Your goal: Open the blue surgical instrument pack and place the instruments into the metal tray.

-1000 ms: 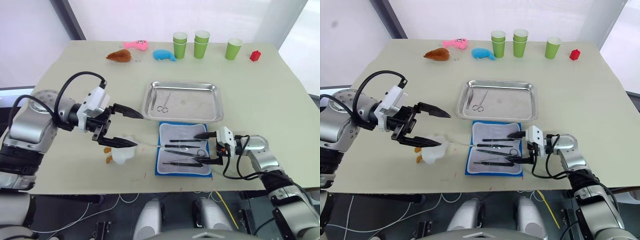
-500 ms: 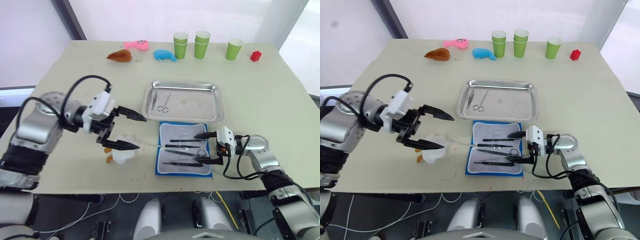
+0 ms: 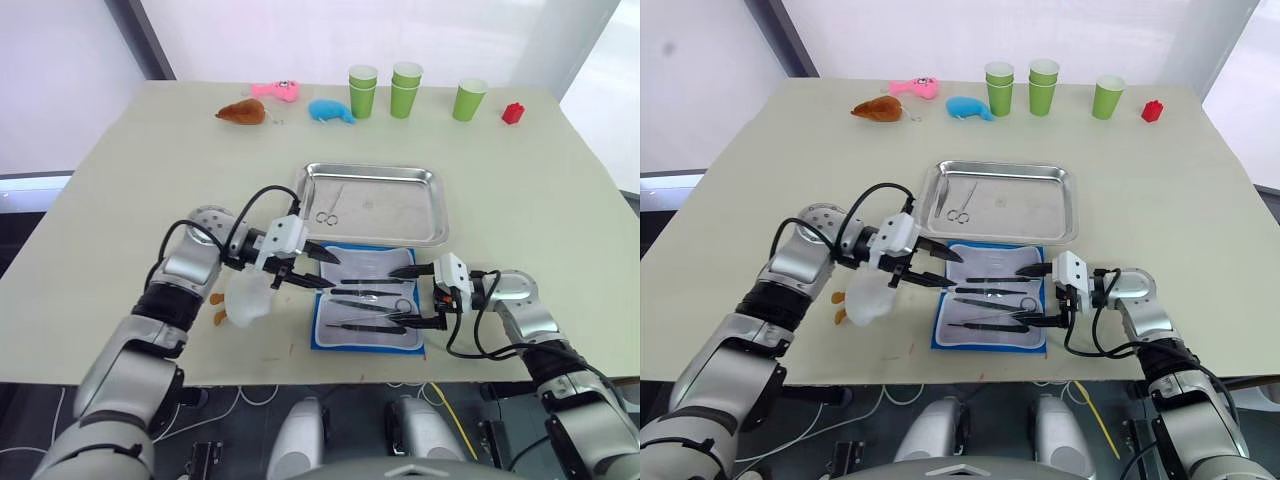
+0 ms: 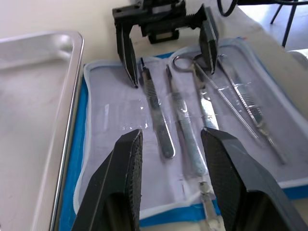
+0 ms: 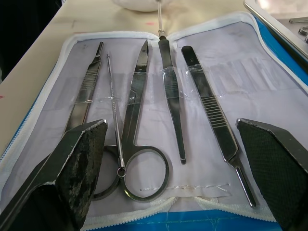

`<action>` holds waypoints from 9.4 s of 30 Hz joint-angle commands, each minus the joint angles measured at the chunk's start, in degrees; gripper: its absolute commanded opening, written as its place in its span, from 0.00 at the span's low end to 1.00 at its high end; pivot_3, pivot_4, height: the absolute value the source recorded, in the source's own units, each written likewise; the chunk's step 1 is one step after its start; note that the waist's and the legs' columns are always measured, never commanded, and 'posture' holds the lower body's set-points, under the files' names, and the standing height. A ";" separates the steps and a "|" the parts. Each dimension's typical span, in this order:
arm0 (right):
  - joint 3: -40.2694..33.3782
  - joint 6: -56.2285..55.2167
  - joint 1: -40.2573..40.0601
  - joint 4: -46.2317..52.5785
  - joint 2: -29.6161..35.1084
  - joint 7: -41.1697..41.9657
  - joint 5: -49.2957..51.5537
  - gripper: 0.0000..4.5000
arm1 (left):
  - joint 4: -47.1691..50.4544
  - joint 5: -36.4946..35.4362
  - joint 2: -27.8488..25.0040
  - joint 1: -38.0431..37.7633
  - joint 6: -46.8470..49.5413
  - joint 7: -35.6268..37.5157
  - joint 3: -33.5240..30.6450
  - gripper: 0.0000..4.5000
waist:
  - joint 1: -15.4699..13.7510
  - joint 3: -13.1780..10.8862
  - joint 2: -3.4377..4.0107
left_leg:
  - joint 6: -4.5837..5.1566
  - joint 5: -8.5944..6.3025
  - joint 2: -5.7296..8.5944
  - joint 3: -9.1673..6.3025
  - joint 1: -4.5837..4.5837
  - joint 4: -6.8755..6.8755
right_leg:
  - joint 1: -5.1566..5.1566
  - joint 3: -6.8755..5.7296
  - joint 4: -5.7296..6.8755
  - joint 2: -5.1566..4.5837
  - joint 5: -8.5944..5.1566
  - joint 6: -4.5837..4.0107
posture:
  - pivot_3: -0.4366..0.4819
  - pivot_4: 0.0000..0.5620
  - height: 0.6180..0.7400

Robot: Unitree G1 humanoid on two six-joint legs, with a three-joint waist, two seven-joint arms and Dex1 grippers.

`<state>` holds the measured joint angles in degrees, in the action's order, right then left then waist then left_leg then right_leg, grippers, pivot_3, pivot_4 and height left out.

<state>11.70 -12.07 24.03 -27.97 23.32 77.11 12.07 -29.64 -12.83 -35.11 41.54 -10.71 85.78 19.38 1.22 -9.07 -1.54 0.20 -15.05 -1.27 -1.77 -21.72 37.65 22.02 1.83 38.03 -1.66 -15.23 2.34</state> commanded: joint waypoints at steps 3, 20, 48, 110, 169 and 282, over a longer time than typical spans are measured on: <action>2.00 1.71 -2.95 -3.39 0.51 -1.07 -3.08 1.00 | -5.06 3.43 2.85 1.28 -3.36 -1.48 -1.34 0.46 | -0.03 0.00 0.00 | 0.00 0.00 0.00 -0.03 0.00 0.00 | 0.00 0.00 0.01 -0.01 0.00 0.00 | 0.48 0.27 1.00; 2.09 1.69 -3.09 -3.24 0.54 -1.04 -3.15 1.00 | -9.85 7.66 7.61 0.53 -4.69 -3.43 -1.67 0.01 | -0.11 0.04 0.00 | 0.00 0.00 0.00 -0.11 0.00 0.00 | -0.02 -0.05 0.02 -0.01 0.01 0.00 | 0.48 0.27 1.00; 2.31 1.59 -3.12 -3.65 -0.55 -1.28 -3.20 1.00 | 8.83 4.79 -5.23 4.08 13.88 6.60 -2.21 0.01 | 0.66 0.03 0.01 | 0.00 0.00 -0.01 -0.18 -0.03 0.00 | -0.02 -0.13 0.01 0.01 0.00 -0.01 | 0.48 0.27 1.00; 2.18 0.36 -2.49 -5.30 -0.41 -0.10 -3.35 1.00 | 31.52 -1.63 16.32 -0.11 59.18 -65.93 -16.43 0.01 | 0.77 0.04 -0.05 | -0.02 0.00 0.07 -0.43 0.14 0.03 | -0.27 -0.12 0.03 -0.18 0.03 0.02 | 0.48 0.27 1.00; 2.23 0.38 -3.48 -4.67 -1.70 -1.74 -3.16 1.00 | 28.00 2.20 20.99 -2.42 44.62 -60.85 -14.85 0.99 | 1.10 0.07 -0.06 | -0.37 0.18 0.09 -0.41 0.33 -0.28 | -0.35 -0.20 -0.05 -0.20 0.02 0.02 | 0.48 0.27 1.00; 1.51 2.64 -5.29 -1.23 0.11 -2.21 -2.37 1.00 | 9.38 9.35 0.72 -1.61 13.07 1.73 -0.85 0.03 | -0.25 0.08 0.01 | -0.29 0.16 0.00 -0.22 0.40 -0.42 | -0.38 -0.27 -0.07 -0.05 -0.12 -0.19 | 0.48 0.27 1.00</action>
<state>10.82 -11.52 21.39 -25.41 23.03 74.77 12.23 -24.16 -2.95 -33.43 39.67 0.14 87.59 19.04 0.97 -8.99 -1.54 -0.08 -14.88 -1.28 -1.98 -21.33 37.23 21.64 1.56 37.96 -1.71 -15.36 2.16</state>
